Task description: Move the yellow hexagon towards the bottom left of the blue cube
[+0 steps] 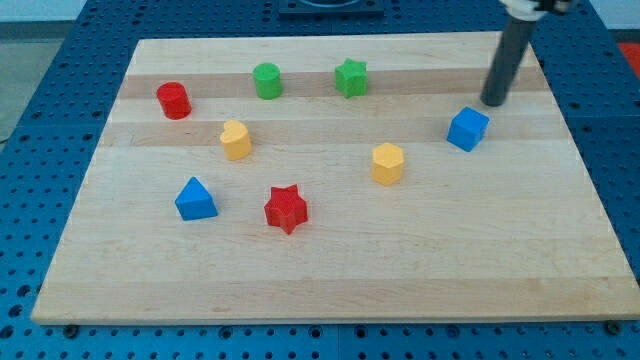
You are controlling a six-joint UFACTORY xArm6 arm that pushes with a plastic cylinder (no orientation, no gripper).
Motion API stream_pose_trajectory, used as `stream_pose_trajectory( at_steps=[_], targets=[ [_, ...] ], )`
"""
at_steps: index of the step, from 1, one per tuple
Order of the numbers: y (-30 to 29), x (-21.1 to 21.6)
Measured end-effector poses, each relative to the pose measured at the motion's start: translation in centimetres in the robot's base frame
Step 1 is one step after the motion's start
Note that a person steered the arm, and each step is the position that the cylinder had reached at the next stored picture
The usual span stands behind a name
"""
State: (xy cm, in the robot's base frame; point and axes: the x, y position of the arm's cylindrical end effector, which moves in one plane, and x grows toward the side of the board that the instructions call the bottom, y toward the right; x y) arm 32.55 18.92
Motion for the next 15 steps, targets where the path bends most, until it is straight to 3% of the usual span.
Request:
stream_pose_trajectory(
  at_steps=[1,2,3,4,6,7,8,12,13,14,15],
  targets=[
    [-5.7,-5.4],
    [-1.4,-0.1],
    [2.3,1.3],
    [8.2,5.2],
    [2.6,13.7],
    [-6.0,15.7],
    [-12.2,15.7],
    [-14.3,17.1],
    [-19.2,16.5],
    [-20.0,13.7],
    [-15.5,12.0]
  ],
)
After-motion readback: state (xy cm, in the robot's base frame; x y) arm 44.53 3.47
